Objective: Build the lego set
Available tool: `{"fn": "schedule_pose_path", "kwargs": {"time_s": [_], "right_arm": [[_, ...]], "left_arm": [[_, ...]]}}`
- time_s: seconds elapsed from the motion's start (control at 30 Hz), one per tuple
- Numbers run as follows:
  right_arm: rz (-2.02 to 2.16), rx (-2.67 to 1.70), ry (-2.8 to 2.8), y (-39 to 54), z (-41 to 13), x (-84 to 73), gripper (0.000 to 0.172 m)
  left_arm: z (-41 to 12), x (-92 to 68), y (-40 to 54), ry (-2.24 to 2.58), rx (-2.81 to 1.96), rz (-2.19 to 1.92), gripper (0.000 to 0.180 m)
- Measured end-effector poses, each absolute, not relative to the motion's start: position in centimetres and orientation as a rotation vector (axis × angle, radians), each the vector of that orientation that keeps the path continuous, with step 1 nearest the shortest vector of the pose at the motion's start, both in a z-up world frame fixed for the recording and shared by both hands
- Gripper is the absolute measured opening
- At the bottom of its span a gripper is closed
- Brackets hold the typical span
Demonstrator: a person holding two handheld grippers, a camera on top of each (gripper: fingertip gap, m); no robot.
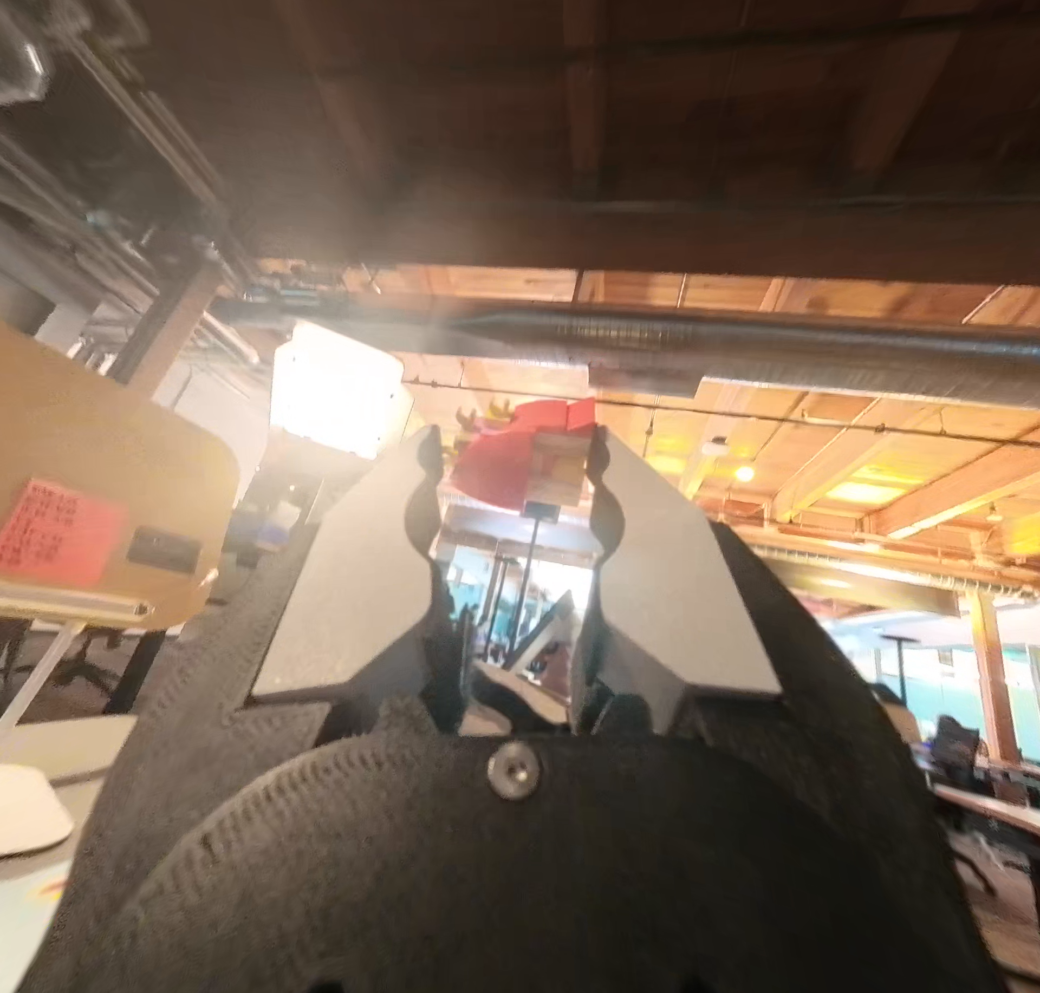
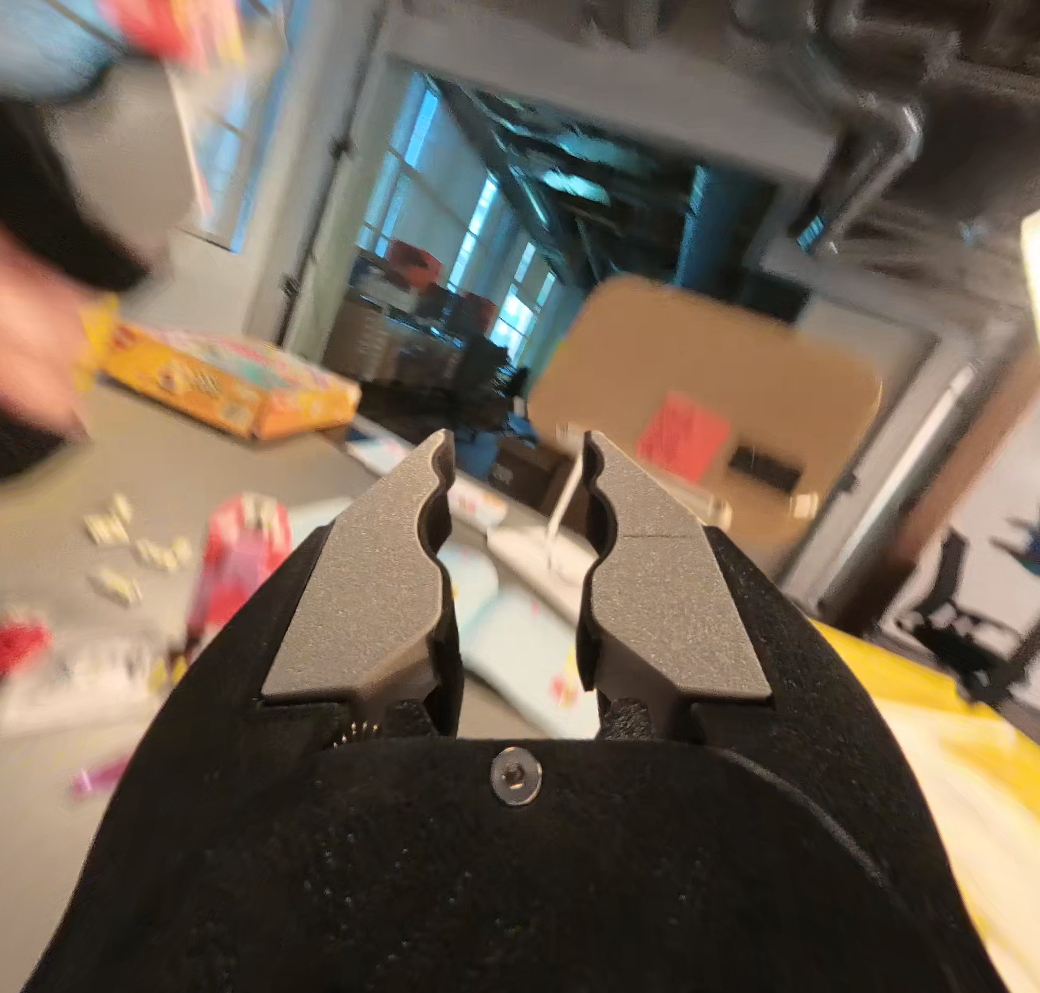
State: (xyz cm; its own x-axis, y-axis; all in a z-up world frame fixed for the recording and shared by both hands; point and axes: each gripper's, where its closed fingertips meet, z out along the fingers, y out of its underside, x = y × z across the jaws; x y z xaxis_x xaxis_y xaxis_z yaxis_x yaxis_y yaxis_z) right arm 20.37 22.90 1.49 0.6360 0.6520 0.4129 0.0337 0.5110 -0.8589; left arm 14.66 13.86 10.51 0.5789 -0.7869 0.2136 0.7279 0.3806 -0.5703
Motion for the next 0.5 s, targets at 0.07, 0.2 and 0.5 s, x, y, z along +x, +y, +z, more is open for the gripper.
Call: {"fn": "schedule_pose_path", "kwargs": {"time_s": [0.07,0.2,0.5], "right_arm": [[0.396,-1.004,-0.796,23.8,-1.4,20.5,0.039],[0.435,-1.046,-0.793,23.8,-3.4,21.3,0.038],[0.081,-1.089,-0.772,18.1,4.1,42.2,0.038]], "left_arm": [[9.2,15.4,14.3,0.139,-0.725,-0.936,0.049],[7.7,16.7,14.7,0.217,-0.776,-0.926,0.049],[4.3,21.6,14.5,0.419,-0.883,-0.876,0.049]]}}
